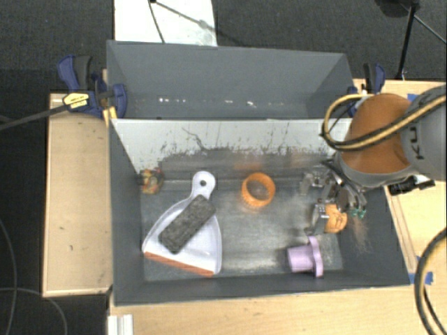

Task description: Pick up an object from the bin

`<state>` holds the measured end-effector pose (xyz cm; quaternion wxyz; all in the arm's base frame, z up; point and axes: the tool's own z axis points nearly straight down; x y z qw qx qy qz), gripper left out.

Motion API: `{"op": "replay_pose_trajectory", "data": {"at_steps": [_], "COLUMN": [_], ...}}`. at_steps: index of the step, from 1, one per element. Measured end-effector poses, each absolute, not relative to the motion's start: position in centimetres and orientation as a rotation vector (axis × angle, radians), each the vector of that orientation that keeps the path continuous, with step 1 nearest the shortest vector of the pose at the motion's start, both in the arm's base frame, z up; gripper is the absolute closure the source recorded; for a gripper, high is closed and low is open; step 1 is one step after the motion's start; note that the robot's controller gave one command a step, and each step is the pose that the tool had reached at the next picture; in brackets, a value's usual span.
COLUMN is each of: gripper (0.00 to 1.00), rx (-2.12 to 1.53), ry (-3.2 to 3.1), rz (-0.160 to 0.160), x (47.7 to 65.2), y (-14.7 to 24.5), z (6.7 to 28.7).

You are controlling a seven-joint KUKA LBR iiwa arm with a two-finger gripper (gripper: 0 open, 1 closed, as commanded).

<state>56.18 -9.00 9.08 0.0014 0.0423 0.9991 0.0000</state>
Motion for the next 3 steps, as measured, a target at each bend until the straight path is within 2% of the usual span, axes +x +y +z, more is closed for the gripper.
{"op": "replay_pose_trajectory", "data": {"at_steps": [1, 2, 3], "gripper": [0.0, 0.0, 0.0], "rx": [-0.125, -0.427, -0.242], "ry": [3.141, 3.109, 3.123], "rz": [-0.001, 0.001, -0.004], "x": [56.2, 54.2, 53.6], "y": [-7.8, -9.4, -12.3], "z": [10.9, 13.0, 9.9]}}
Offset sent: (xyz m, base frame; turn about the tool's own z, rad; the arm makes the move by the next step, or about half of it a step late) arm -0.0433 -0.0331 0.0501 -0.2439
